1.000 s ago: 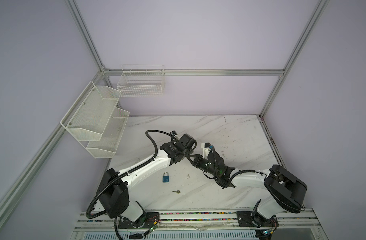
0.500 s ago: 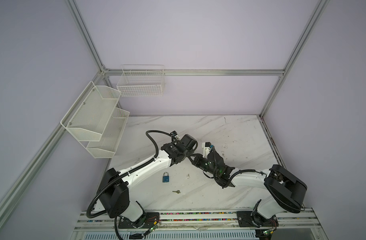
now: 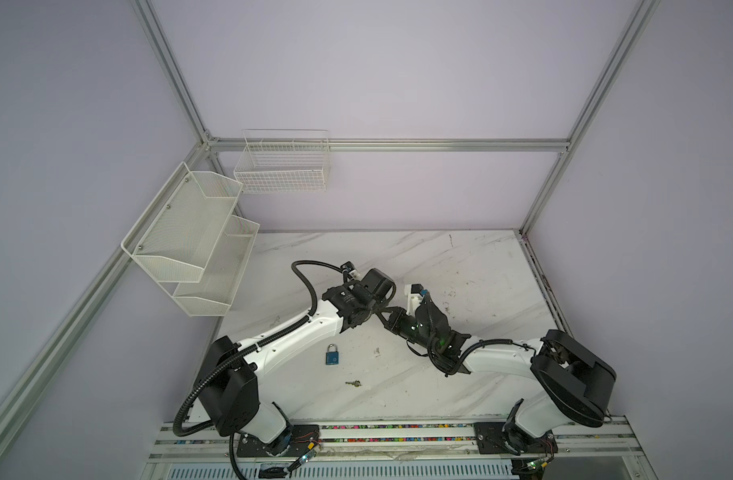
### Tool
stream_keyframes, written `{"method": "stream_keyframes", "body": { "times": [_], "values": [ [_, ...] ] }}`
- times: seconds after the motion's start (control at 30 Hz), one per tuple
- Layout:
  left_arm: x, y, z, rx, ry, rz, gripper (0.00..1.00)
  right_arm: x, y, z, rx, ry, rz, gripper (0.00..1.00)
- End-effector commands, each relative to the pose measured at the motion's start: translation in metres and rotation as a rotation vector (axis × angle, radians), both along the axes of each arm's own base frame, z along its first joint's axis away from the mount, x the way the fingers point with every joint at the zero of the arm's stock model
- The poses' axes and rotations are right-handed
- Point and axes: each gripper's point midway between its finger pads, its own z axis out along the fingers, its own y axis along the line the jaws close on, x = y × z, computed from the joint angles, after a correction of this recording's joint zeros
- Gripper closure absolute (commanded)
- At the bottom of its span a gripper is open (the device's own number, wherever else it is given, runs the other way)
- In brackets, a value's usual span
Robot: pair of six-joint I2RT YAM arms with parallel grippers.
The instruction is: Unlock with the key
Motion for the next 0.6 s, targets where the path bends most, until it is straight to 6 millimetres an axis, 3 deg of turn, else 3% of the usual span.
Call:
{"method": "stream_keyframes", "body": {
  "times": [0.0,0.57],
  "values": [
    [0.0003,0.0076,0.0061,-0.002,-0.037,0.030,1.00,-0.0042,0.0118,0.0174,0.052,-0.027,0.031,1.00],
    [-0.0062,0.0117,-0.0009,-0.014,-0.026,0.029,1.00,0.0017,0.0132,0.0214,0.028,-0.050,0.008,1.00]
  ]
}}
